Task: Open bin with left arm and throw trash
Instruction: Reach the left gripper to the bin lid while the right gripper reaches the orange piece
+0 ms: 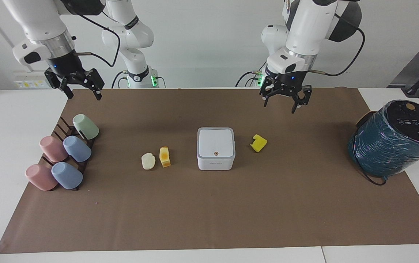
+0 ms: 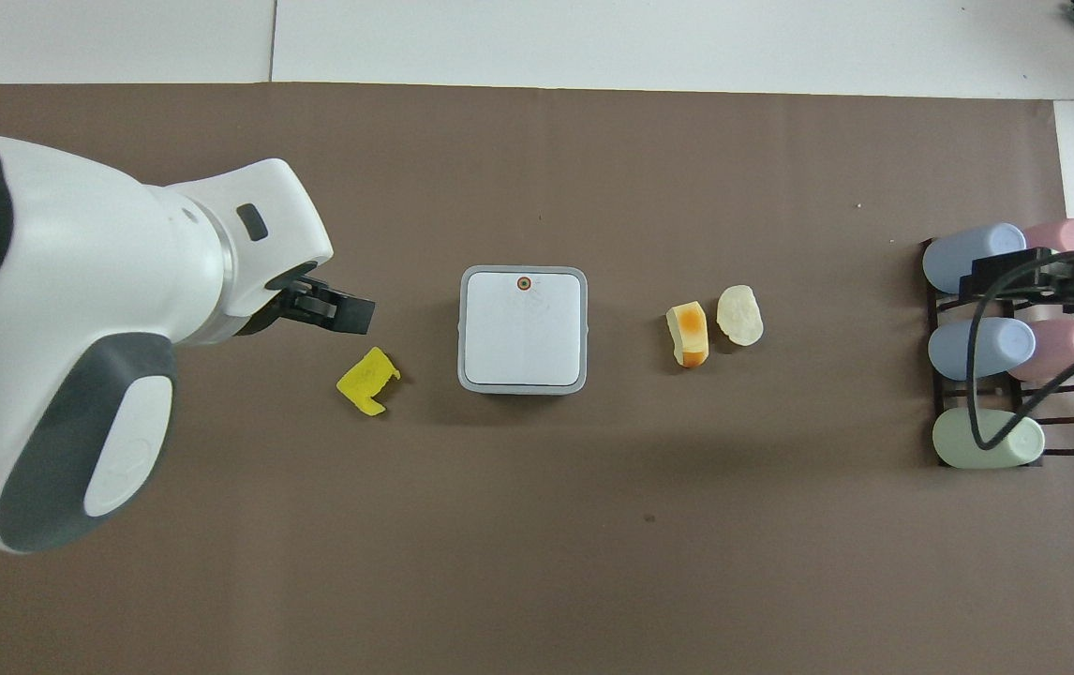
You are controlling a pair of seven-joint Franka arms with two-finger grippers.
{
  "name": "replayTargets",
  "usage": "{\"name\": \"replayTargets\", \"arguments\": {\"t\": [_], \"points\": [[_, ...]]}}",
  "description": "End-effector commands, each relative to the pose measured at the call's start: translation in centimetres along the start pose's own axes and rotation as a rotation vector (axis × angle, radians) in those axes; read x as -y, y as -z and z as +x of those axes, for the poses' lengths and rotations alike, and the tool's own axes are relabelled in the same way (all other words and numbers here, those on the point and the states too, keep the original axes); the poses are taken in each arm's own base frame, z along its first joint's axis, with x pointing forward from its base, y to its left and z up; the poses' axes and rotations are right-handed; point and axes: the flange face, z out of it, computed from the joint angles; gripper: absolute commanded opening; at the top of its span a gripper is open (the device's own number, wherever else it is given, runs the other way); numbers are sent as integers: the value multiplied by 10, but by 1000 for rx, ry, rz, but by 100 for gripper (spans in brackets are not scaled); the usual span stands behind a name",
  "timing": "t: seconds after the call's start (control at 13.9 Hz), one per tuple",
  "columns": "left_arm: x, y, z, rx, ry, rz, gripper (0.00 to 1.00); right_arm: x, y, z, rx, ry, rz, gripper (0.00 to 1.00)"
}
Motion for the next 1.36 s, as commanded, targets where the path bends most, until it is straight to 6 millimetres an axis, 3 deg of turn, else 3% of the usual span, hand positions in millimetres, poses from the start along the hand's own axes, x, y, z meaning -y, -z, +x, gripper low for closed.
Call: {"name": "replayTargets", "arguments": {"t": [0.0, 0.07, 0.14, 0.29, 0.43, 0.72, 0.93, 1.22, 1.29], "points": [[-27, -39, 16, -29, 59, -12, 100, 38, -59, -8, -18, 50, 29, 100], [-41, -55, 24, -57, 115, -22, 87, 51, -86, -4, 3, 56, 25, 100], [-59, -69, 31, -93, 181, -40, 65, 64, -110, 2, -2, 70, 26, 100], [-76, -86, 35, -122, 258, -60, 41, 86, -160, 5, 5, 101, 22, 100], [-82, -97, 32, -163, 266, -76, 0, 115, -207, -3, -2, 145, 24, 100], [-95, -113, 31, -228, 237, -101, 0, 145, -263, -26, -14, 183, 27, 100], [-97, -130, 36, -246, 248, -109, 0, 154, -285, -25, -31, 197, 27, 100], [-118, -161, 34, -222, 221, -110, 0, 162, -302, -29, -32, 174, 28, 73], [-121, -170, 34, -211, 218, -108, 0, 176, -309, -34, -28, 192, 29, 63]]}}
